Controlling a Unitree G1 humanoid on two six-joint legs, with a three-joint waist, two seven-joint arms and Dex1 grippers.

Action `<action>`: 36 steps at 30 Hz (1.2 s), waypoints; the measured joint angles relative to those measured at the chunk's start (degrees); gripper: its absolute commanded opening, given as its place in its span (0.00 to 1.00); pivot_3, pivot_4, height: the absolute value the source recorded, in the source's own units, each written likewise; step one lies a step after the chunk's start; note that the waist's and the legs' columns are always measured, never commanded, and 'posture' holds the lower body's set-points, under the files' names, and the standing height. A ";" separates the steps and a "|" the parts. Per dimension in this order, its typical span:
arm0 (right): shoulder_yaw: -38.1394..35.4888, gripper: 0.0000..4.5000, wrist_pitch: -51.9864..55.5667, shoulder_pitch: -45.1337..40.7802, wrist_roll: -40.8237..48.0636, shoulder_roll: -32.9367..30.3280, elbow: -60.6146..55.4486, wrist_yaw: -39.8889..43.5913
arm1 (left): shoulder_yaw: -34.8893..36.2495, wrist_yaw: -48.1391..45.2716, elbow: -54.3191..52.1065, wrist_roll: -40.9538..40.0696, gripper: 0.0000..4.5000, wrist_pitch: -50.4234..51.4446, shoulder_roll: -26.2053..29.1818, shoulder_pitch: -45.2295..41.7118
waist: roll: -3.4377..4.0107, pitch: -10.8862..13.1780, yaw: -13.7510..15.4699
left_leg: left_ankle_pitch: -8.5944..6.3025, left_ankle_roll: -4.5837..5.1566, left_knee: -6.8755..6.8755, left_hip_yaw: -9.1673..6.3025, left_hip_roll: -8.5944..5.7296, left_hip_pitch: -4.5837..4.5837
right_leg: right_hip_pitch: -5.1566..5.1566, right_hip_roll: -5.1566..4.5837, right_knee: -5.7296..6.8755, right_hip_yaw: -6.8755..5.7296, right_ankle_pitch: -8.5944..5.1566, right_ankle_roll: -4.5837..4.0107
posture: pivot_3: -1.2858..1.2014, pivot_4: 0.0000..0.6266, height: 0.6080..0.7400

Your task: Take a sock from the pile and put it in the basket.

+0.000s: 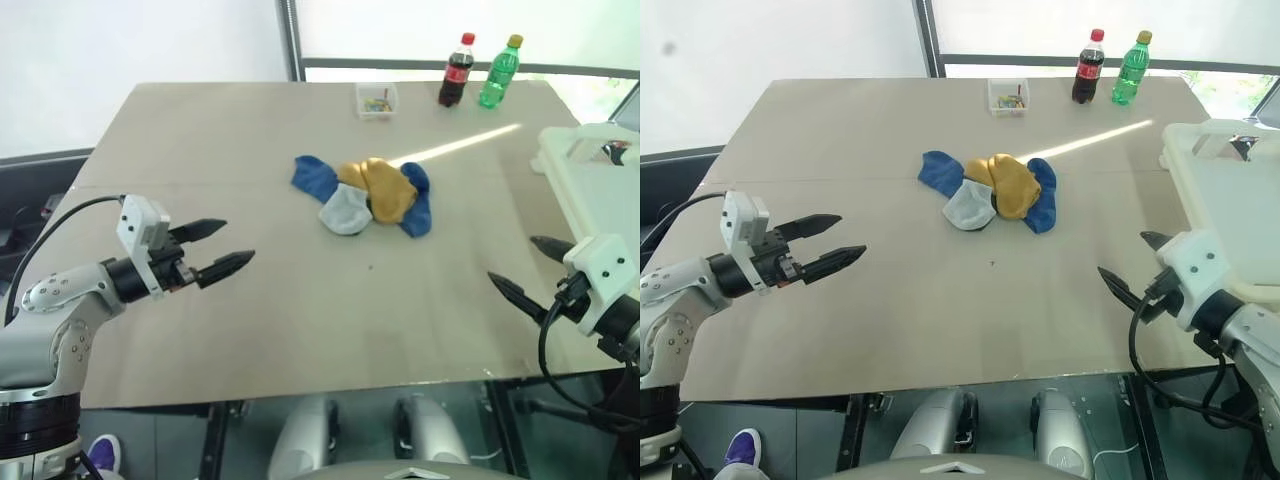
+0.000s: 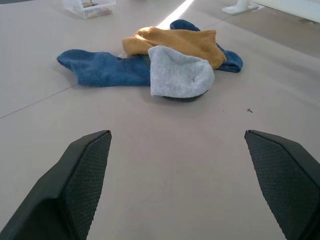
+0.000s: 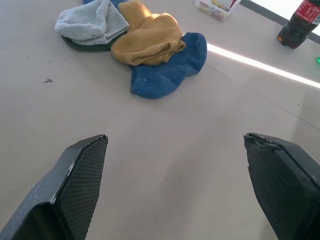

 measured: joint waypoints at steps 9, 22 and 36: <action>10.50 0.99 4.33 -13.71 -0.52 4.25 7.05 -4.19 | -3.14 0.93 -2.78 -1.10 1.00 1.05 -1.32 -1.84 | 0.00 0.01 -0.19 | 0.01 0.00 0.00 0.02 0.02 0.01 | -0.01 0.02 0.00 0.01 0.01 -0.01 | 0.52 0.24 0.94; 25.52 0.58 -0.41 -54.02 -10.70 27.46 55.31 -11.86 | -4.36 8.21 -14.91 -3.61 1.00 3.76 -5.47 2.13 | 0.00 0.06 -1.69 | 0.16 -0.24 -0.06 0.04 -0.05 -0.02 | -0.06 0.11 0.06 0.09 0.13 0.15 | 0.52 0.24 0.94; 26.00 0.01 -12.82 -61.94 -18.23 30.31 75.51 -11.13 | -3.61 12.20 -17.50 -4.40 1.00 3.33 -6.84 6.36 | 0.12 0.14 -1.80 | 0.17 -0.28 -0.31 -0.02 -0.08 -0.02 | -0.07 0.08 -0.06 -0.01 0.16 0.21 | 0.52 0.24 0.94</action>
